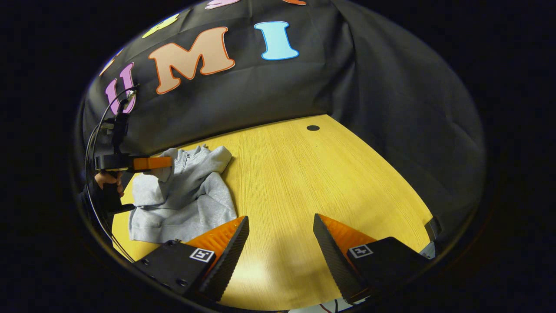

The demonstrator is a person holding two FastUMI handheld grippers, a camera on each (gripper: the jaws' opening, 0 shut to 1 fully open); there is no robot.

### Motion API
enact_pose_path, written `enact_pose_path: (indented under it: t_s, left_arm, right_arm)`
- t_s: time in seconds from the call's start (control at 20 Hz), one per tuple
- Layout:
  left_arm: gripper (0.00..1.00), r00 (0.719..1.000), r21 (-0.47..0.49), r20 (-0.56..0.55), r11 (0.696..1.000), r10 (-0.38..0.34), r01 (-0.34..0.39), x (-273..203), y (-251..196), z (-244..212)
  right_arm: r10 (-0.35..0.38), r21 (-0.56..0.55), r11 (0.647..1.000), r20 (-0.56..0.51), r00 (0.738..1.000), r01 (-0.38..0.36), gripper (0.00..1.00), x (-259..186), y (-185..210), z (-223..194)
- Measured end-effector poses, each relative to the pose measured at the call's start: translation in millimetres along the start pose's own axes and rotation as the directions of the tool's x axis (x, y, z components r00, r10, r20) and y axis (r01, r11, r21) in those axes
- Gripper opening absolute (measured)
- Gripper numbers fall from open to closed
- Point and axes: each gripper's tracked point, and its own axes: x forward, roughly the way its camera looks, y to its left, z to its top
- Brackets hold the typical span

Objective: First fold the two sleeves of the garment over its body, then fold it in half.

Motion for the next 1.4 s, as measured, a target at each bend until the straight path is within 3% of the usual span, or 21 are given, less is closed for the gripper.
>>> enact_pose_path:
  t_s: [0.15,0.3,0.35,0.55,0.8,1.1,1.4]
  left_arm:
    - [0.22,0.999,-0.01,0.036,0.999,-0.036,0.036,-1,-15,8]
    - [0.97,0.993,-0.01,0.1,0.998,-0.057,0.058,-15,-18,21]
    - [0.94,0.991,-0.018,0.122,0.998,-0.054,0.056,-21,-15,25]
    - [0.96,0.986,-0.097,0.169,0.995,0.001,0.016,-52,11,22]
    - [0.96,0.973,-0.116,0.179,0.985,0.145,-0.125,-100,75,-6]
    - [0.96,0.941,-0.183,0.145,0.943,0.307,-0.279,-158,148,-54]
    - [0.96,0.922,-0.241,0.028,0.898,0.386,-0.368,-200,185,-134]
  right_arm:
    - [0.021,-0.011,1.0,-0.011,1.0,-0.021,0.96,2,10,-4]
    - [0.048,-0.034,0.998,-0.018,0.999,-0.049,0.96,7,25,-5]
    - [0.058,-0.04,0.997,-0.018,0.998,-0.059,0.96,8,32,-4]
    - [0.109,-0.067,0.992,-0.028,0.994,-0.111,0.96,17,60,-5]
    - [0.164,-0.084,0.982,-0.06,0.985,-0.169,0.96,33,96,-10]
    - [0.189,-0.126,0.972,-0.086,0.978,-0.199,0.97,48,121,-17]
    - [0.173,-0.164,0.968,-0.112,0.979,-0.19,0.96,58,124,-26]
